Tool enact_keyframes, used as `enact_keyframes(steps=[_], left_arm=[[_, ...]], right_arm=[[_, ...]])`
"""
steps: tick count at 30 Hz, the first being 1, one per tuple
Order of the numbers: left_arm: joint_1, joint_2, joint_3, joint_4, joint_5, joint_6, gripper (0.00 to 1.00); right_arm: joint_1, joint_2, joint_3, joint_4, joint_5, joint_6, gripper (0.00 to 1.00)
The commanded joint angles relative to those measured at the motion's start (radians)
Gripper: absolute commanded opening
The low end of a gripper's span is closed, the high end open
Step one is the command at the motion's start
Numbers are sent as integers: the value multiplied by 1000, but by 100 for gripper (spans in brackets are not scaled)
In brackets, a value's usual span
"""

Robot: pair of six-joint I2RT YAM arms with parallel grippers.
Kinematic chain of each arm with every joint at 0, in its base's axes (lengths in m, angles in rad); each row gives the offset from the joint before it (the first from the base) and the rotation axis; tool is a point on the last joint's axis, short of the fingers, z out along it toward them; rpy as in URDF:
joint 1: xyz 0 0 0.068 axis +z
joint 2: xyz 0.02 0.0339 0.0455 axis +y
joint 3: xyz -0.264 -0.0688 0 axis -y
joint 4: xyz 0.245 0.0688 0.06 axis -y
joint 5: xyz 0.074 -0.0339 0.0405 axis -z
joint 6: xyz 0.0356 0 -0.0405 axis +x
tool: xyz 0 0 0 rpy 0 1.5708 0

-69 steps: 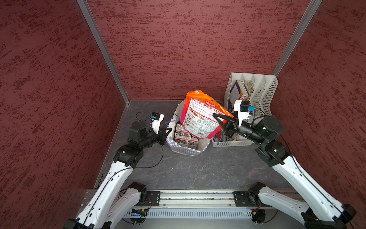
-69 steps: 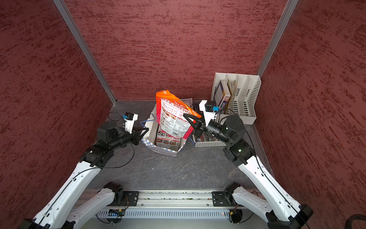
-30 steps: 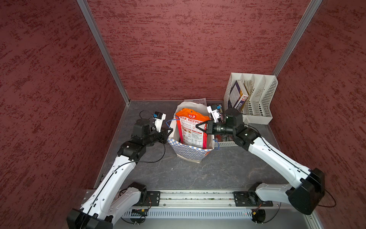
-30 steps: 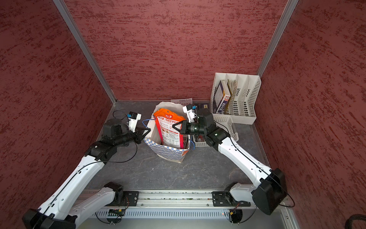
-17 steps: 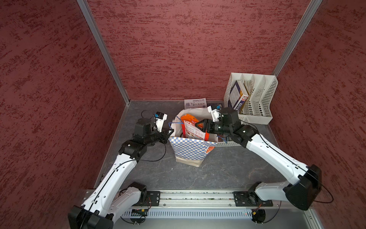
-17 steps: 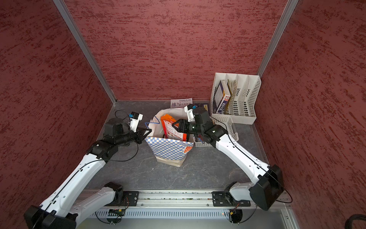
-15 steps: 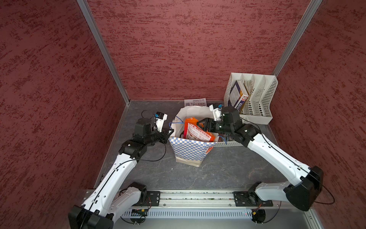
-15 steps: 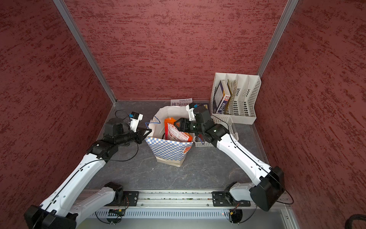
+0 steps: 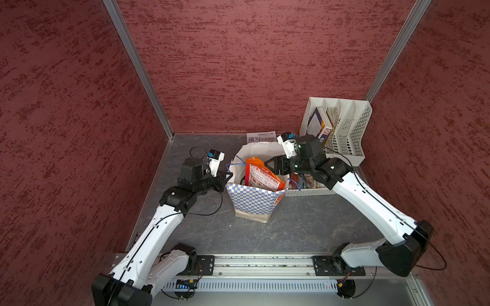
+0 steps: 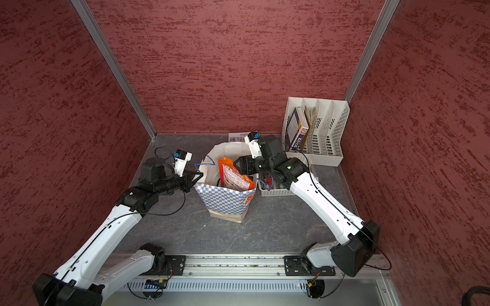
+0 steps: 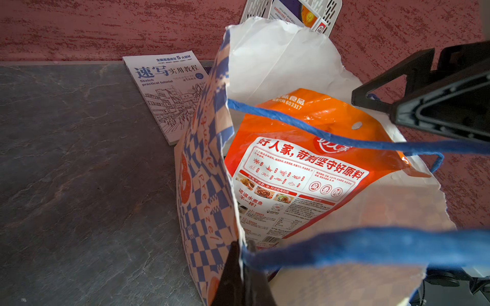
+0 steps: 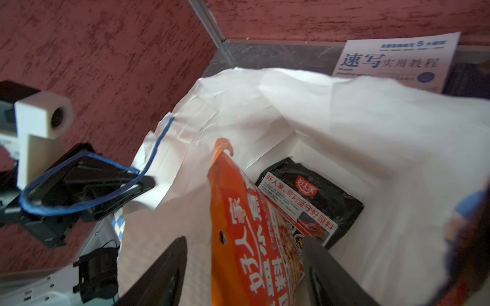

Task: Place the condiment packets inside the bag
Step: Adjust the condiment packet in the paper bag.

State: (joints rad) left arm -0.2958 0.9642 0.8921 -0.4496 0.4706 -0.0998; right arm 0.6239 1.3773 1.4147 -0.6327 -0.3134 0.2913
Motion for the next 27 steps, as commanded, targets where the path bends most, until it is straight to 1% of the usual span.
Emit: enact_keyframes(steps=[1,5,10,12,14,16,17,18,19,20,22,27], left_arm=[[3,-1,4,50,16,30,0],[4,-2,4,53,17,29,0],[5,-8,6,52,20,32,0],[4,-10,6,54,21,32,0],[4,-10,5,54,23,34,0],[4,-10,2,58,24,37,0],[4,-10,1,62,26,36,0],[4,-7,1,64,27,36,0],[4,-7,0,64,29,38,0],[4,-6,1,66,30,38,0],[4,-7,-1,67,32,43,0],[6,-16,-2,69,30,56,0]], right_arm=[[26,5,46,-66,-117,-134,75],[28,48,58,-112,-66,-151,74],[31,118,92,-146,-51,-178,67],[34,138,110,-165,-54,-194,62],[39,161,128,-187,-57,-212,55],[42,179,146,-208,-59,-227,40],[43,186,157,-223,-65,-235,28],[43,189,168,-240,-81,-243,13],[43,190,182,-258,-100,-255,2],[43,187,196,-272,-123,-263,0],[43,166,216,-288,-203,-276,0],[43,167,265,-307,-463,-266,0]])
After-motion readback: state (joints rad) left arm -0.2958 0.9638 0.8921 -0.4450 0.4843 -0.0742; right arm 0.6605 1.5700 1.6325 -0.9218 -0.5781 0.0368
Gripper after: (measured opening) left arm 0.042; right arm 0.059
